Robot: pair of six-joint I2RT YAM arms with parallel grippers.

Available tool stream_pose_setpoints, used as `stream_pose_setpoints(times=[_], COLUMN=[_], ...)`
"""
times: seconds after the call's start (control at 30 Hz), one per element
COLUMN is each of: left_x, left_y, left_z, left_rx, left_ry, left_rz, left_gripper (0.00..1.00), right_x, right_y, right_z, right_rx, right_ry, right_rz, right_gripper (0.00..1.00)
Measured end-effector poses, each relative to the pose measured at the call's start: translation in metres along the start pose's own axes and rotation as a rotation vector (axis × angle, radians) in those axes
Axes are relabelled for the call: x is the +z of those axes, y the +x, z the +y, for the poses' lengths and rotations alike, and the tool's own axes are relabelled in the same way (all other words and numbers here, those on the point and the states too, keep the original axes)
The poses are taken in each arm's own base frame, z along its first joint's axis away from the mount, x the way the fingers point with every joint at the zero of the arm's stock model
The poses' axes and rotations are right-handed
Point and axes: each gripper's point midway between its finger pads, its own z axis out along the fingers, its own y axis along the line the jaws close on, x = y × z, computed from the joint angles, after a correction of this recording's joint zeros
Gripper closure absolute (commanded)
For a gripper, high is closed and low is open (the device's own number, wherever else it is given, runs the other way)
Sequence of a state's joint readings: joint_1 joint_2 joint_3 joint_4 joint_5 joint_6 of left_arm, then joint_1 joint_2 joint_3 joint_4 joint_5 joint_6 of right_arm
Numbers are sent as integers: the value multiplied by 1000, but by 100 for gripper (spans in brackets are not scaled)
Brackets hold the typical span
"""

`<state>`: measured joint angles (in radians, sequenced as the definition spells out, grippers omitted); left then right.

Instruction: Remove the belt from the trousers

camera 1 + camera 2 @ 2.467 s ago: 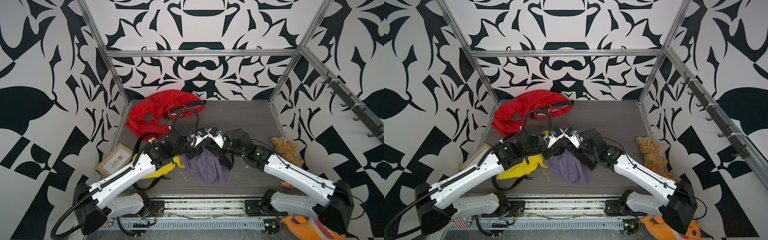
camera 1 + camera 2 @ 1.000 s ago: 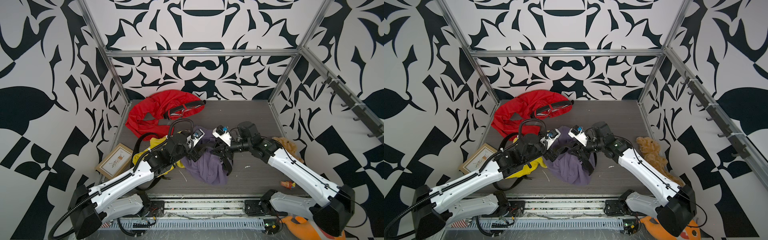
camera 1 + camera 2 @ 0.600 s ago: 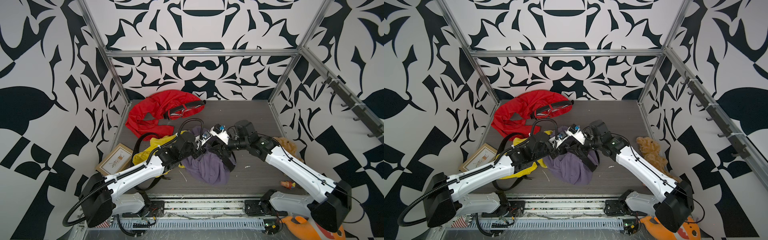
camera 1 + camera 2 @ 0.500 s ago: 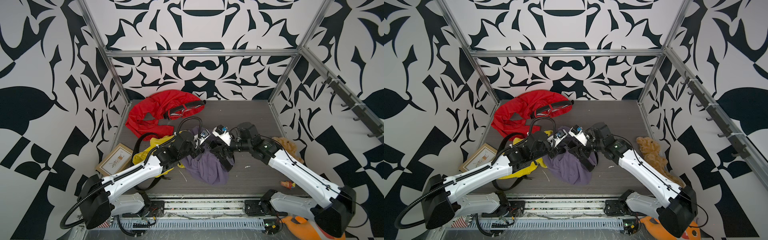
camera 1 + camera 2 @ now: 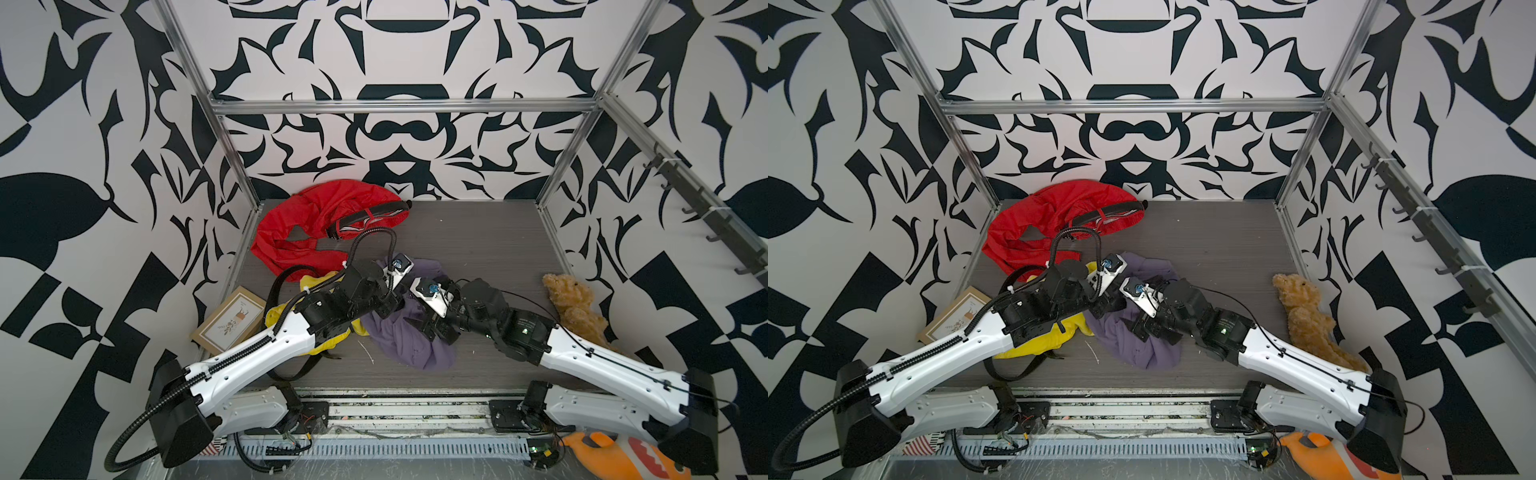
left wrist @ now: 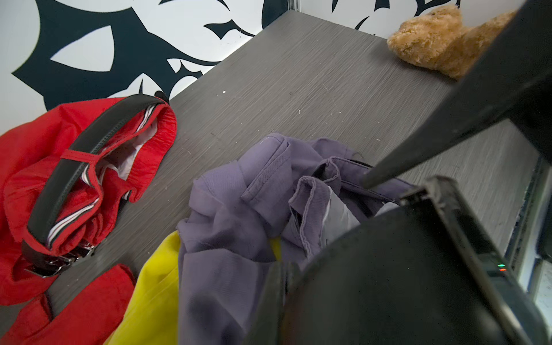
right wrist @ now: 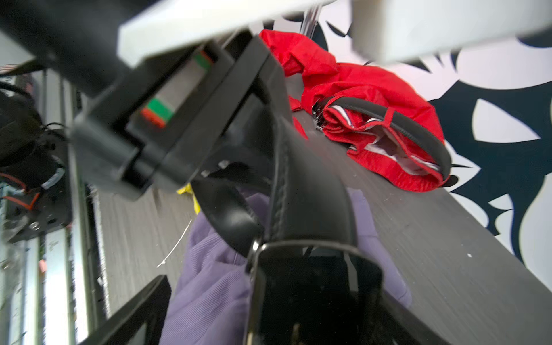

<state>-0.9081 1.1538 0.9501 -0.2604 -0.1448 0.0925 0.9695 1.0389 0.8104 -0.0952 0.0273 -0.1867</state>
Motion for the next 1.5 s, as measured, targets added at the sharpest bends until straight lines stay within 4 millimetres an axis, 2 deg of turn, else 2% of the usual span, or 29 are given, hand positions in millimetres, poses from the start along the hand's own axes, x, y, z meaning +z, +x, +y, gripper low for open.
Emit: stream_pose_setpoints(times=[0.2,0.37,0.7,0.93,1.3,1.4,1.5], left_x=[-3,-4,-4,1,0,-3,-1], left_y=[0,0,2,14,2,3,16], left_z=[-2,-3,-5,-15,-27,-32,-33], left_rx=[-19,-28,-45,-45,-54,-83,-135], left_ry=[12,19,30,50,97,133,128], left_rz=[1,-3,1,5,-56,-48,-11], left_gripper=[100,100,100,100,100,100,100], right_x=[9,10,8,-6,-24,-23,-13], right_y=[-14,-15,-15,-10,-9,-9,-4], right_z=[-9,-12,-14,-18,-19,-16,-16], right_rx=[9,19,40,99,192,196,186], right_ry=[76,93,93,-37,-258,-307,-335], right_rz=[-52,-56,-50,-17,-20,7,39], right_gripper=[18,31,100,100,100,100,100])
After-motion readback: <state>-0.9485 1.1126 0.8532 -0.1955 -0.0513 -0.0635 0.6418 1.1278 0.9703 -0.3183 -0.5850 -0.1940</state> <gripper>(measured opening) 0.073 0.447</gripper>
